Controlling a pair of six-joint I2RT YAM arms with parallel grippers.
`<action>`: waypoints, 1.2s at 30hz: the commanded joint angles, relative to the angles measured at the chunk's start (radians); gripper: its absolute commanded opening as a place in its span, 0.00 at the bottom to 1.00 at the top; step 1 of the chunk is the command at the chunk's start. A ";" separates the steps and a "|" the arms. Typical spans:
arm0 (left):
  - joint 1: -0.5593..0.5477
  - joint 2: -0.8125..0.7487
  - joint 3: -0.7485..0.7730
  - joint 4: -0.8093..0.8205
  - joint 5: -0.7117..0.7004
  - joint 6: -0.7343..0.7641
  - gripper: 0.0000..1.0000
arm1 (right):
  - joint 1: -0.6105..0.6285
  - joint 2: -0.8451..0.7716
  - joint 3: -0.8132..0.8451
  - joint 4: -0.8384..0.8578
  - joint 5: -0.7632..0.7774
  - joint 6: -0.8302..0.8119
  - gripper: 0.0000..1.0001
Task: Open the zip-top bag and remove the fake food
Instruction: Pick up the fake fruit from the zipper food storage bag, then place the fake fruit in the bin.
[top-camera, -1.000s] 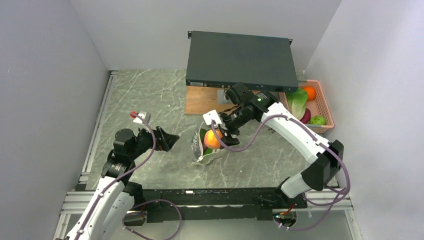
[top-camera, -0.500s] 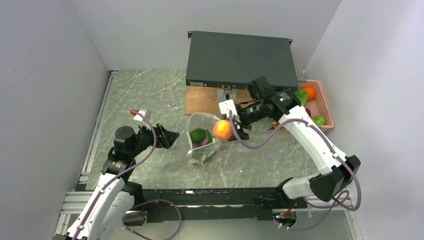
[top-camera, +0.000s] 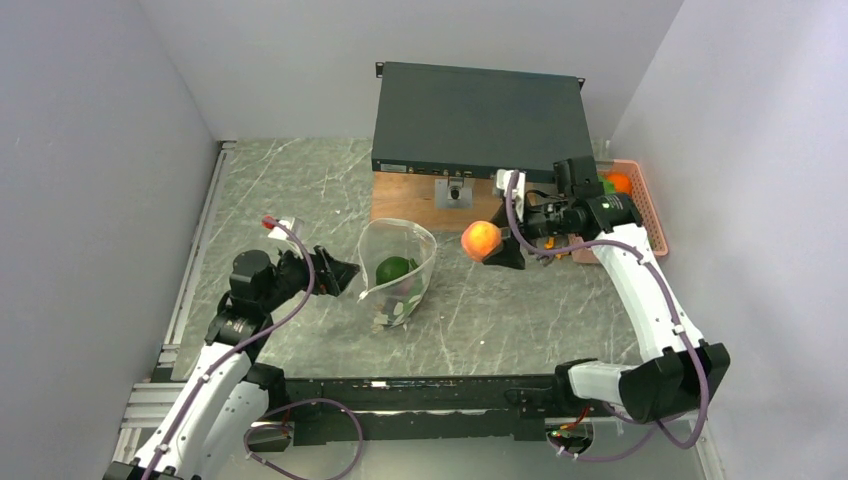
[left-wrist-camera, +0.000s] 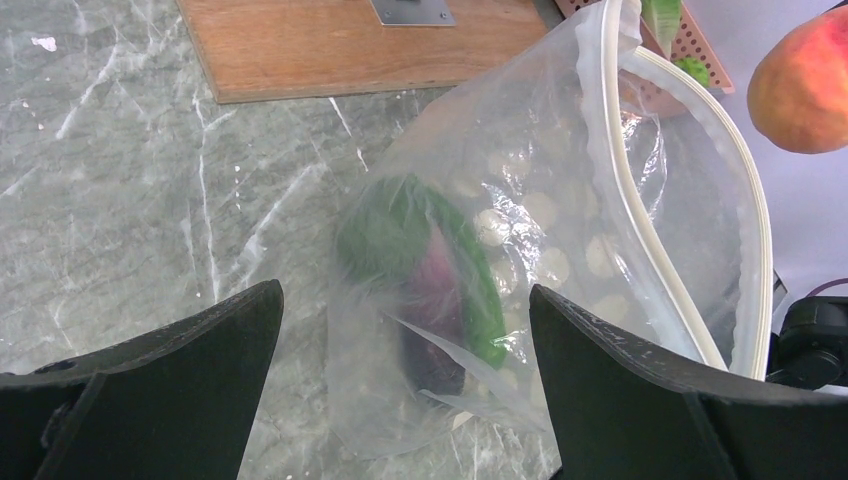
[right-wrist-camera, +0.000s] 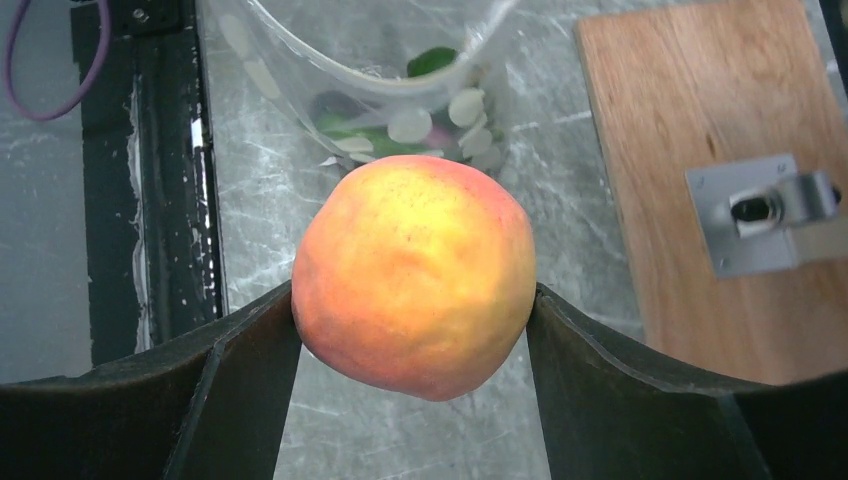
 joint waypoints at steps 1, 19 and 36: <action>0.005 0.013 0.041 0.048 -0.003 -0.011 0.98 | -0.103 -0.059 -0.082 0.103 -0.098 0.112 0.19; 0.005 0.071 0.054 0.083 -0.023 -0.008 0.98 | -0.430 -0.197 -0.430 0.367 -0.160 0.434 0.18; 0.008 0.065 0.042 0.077 -0.051 0.001 0.99 | -0.691 -0.064 -0.512 0.473 -0.066 0.567 0.18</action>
